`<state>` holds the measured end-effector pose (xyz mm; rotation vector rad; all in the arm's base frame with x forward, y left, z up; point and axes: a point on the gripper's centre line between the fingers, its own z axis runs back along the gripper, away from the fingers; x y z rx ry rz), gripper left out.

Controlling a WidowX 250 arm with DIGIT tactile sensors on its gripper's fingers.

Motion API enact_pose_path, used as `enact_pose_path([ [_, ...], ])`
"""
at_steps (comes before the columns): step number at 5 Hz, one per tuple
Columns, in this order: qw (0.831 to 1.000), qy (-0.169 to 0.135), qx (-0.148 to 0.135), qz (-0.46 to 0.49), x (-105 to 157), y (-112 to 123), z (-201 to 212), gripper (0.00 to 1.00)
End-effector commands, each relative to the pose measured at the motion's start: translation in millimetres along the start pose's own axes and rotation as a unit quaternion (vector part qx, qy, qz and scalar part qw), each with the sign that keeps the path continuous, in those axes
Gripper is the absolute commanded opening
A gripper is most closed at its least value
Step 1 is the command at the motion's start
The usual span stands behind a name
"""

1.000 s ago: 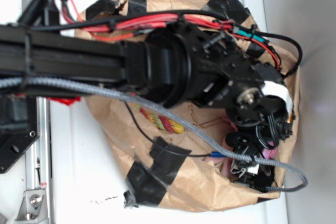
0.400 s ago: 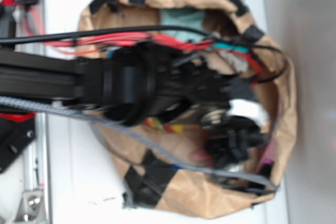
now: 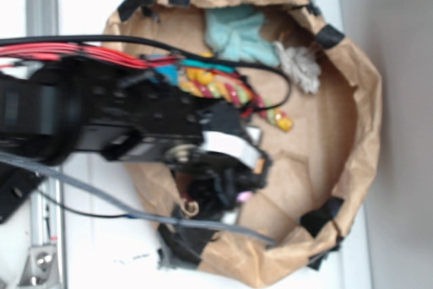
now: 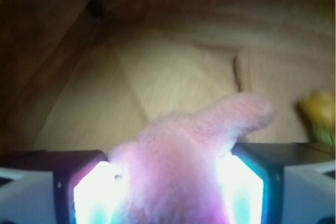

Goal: Grab the pink bunny.

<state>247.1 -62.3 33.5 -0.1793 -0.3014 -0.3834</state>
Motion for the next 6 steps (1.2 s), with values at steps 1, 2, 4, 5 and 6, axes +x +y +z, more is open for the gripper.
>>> enact_pose_path([
  [1,0.986,-0.032,0.008,0.165,34,5,63,0.00],
  [2,0.969,-0.025,0.024,0.245,39,19,80,0.00],
  [4,0.943,0.004,-0.038,0.331,26,21,69,1.00],
  [5,0.949,0.039,-0.059,0.308,23,7,48,1.00],
  [6,0.952,0.074,-0.066,0.289,20,-7,25,1.00],
])
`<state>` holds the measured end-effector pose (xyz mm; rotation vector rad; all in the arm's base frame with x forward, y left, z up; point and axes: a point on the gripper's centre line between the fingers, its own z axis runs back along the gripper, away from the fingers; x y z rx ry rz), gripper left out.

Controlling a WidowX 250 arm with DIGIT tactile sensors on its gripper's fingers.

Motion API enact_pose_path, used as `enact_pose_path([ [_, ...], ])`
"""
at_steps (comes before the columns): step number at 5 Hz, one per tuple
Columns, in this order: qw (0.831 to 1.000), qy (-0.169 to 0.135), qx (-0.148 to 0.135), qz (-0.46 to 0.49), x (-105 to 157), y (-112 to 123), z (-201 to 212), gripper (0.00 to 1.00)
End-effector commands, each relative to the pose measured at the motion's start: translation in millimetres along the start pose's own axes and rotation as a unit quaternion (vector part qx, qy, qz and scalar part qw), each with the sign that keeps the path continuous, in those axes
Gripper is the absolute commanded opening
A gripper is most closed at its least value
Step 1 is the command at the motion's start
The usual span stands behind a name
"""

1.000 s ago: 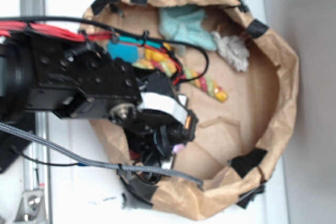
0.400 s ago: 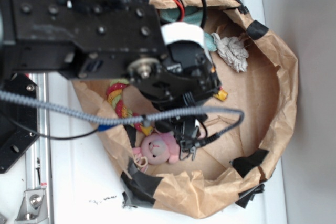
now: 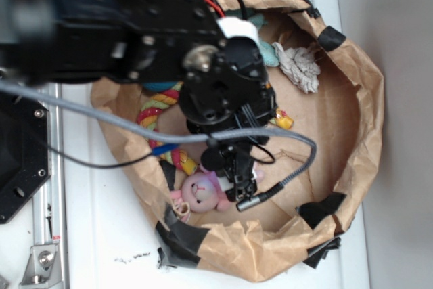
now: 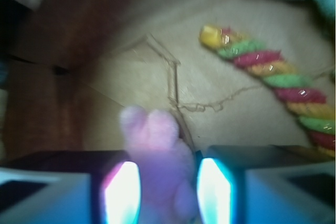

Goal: Grab the pink bunny.

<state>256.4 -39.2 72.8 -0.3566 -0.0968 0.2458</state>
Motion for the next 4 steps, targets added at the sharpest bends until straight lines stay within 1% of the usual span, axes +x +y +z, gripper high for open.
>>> enact_pose_path([
  [1,0.995,0.074,-0.025,-0.062,-21,-37,-47,1.00],
  [2,0.989,0.118,-0.003,-0.086,-36,-46,-72,1.00],
  [3,0.984,0.137,0.061,-0.090,-38,-38,-71,0.00],
  [4,0.988,0.090,0.095,-0.076,-20,-30,-40,0.00],
])
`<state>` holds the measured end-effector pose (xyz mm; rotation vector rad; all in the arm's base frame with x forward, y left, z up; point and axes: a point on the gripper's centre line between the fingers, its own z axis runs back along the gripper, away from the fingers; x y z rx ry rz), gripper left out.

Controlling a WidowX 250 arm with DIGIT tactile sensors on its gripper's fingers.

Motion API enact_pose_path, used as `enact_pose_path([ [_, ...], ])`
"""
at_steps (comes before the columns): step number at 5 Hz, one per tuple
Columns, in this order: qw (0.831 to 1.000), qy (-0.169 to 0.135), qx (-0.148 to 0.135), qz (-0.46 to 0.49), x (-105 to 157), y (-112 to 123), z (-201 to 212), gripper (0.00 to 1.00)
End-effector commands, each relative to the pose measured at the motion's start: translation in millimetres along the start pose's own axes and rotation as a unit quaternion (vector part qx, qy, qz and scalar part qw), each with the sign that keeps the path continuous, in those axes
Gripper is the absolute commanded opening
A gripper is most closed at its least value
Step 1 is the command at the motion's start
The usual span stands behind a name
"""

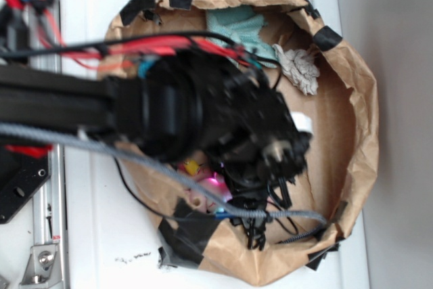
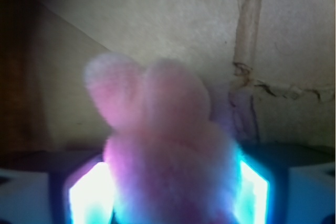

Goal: Grab the pink bunny.

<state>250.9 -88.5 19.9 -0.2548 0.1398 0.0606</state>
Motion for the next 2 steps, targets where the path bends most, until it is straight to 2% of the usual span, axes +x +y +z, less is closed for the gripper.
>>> enact_pose_path([
  [1,0.996,-0.089,0.003,0.015,6,11,61,0.00],
  [2,0.991,-0.134,0.005,0.028,11,24,90,0.00],
])
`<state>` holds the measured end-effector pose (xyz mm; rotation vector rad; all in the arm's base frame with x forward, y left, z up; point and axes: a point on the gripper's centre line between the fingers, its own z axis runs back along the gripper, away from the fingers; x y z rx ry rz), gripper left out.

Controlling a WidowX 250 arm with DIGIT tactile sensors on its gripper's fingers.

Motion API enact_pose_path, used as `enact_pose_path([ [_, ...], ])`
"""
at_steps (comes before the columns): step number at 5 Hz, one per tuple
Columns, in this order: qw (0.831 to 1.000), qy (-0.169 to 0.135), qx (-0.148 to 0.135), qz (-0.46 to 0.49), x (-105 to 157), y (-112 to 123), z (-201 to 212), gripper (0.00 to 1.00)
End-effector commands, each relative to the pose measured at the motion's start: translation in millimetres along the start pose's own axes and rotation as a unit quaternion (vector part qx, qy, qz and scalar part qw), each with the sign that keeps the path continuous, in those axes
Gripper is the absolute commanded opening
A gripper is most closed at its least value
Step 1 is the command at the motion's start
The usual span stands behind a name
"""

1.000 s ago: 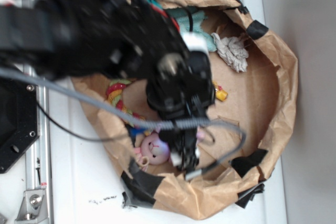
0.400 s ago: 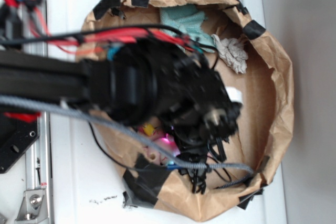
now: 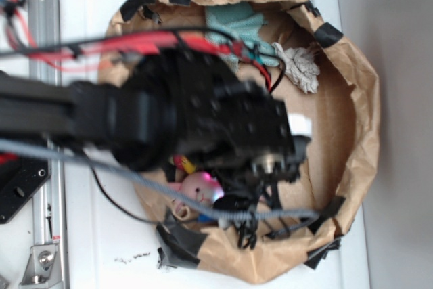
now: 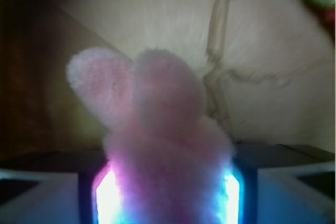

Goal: Grab the pink bunny.

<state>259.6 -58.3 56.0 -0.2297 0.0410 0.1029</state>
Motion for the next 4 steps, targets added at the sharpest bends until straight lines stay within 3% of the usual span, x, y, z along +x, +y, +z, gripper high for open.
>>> enact_pose_path([
  [1,0.986,-0.155,0.001,0.058,17,15,95,0.00],
  [2,0.988,-0.052,0.144,0.031,18,10,114,0.00],
  [3,0.986,-0.061,0.153,0.007,16,5,111,0.00],
  [4,0.984,-0.048,0.170,0.013,14,2,107,0.00],
])
